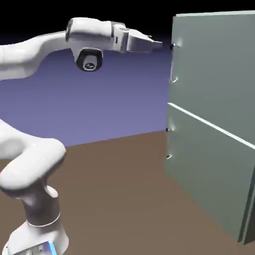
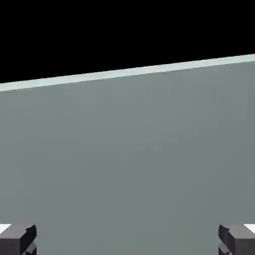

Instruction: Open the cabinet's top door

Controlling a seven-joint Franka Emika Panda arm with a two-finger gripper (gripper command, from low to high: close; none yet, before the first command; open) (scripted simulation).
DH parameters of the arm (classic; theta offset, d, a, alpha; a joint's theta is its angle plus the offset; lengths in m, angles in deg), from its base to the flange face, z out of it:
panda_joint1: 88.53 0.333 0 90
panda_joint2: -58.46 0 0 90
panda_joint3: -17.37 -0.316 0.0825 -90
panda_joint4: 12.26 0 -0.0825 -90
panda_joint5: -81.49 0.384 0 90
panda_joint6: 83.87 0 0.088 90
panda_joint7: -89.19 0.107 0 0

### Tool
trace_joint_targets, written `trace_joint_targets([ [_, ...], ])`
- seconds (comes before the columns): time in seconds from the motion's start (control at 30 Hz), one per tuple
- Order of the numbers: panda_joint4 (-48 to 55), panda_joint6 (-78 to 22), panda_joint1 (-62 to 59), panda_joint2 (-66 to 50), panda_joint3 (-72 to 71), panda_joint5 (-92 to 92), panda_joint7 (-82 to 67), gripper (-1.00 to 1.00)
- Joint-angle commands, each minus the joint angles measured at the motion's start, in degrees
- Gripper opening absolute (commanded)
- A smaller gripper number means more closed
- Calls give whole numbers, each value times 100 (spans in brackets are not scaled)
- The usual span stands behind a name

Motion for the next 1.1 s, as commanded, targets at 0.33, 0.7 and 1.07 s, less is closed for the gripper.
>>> trace_joint_targets([
  [0.33,904,-322,-1657,1126,-1567,2742,-1009,0],
  [0.7,1900,-565,-3193,1858,-2723,4711,-1688,0],
  [1.07,1084,-1541,-2694,2047,-2286,5628,-2725,-100],
])
